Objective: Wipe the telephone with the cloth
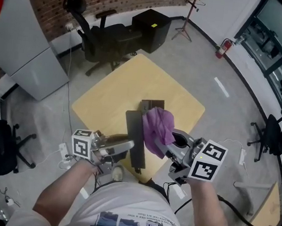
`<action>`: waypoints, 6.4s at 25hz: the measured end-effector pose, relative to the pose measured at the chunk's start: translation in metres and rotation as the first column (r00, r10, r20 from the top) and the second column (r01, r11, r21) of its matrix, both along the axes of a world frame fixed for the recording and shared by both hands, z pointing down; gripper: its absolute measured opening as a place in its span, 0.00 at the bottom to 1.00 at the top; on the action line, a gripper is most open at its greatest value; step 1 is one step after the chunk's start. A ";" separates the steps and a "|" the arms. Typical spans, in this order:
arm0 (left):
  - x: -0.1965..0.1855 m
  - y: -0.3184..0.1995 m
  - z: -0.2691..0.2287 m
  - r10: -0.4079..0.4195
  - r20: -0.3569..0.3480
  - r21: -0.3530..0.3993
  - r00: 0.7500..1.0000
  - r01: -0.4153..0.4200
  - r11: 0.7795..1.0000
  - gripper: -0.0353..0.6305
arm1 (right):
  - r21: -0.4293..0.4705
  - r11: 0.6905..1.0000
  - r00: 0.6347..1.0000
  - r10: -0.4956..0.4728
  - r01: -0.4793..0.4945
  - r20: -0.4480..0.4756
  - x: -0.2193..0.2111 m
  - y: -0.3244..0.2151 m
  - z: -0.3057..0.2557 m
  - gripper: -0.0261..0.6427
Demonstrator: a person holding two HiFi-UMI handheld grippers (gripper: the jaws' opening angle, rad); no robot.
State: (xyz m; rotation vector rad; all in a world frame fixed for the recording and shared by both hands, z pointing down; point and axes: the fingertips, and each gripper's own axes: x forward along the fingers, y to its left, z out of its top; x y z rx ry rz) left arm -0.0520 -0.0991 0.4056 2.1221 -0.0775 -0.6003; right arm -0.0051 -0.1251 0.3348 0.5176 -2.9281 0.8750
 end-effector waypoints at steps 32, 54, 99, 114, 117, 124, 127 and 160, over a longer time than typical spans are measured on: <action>0.024 -0.006 -0.024 -0.016 -0.039 0.050 0.999 0.018 0.999 0.17 | -0.164 0.961 0.963 -0.191 0.223 0.189 0.016 0.000 0.021 0.11; 0.061 0.011 -0.027 0.039 -0.012 0.055 0.999 -0.039 0.998 0.17 | -0.145 0.943 0.907 -0.233 0.299 0.352 0.030 -0.048 -0.001 0.11; 0.022 -0.009 0.002 -0.030 0.003 -0.018 1.000 0.030 0.999 0.17 | -0.086 0.978 0.970 -0.172 0.188 0.171 0.033 0.010 0.011 0.11; 0.008 -0.028 0.017 0.014 -0.002 -0.055 1.000 -0.014 0.998 0.17 | -0.220 0.975 0.999 -0.035 0.042 0.034 0.046 0.086 0.080 0.11; 0.006 -0.032 0.025 0.005 0.015 -0.080 1.000 -0.004 0.997 0.17 | -0.234 0.972 1.000 -0.020 0.017 -0.011 0.048 0.095 0.093 0.11; -0.003 -0.051 0.053 -0.055 0.107 -0.114 0.993 0.067 0.991 0.17 | -0.249 0.961 0.989 0.095 -0.120 -0.111 0.065 0.102 0.117 0.11; 0.002 -0.061 0.063 -0.054 0.114 -0.144 0.992 0.070 0.987 0.17 | -0.229 0.959 0.976 0.131 -0.169 -0.173 0.070 0.102 0.123 0.11; 0.020 -0.128 0.232 -0.055 0.419 -0.270 0.906 0.182 0.946 0.17 | -0.236 0.966 0.934 0.010 -0.101 -0.356 0.098 0.042 0.130 0.11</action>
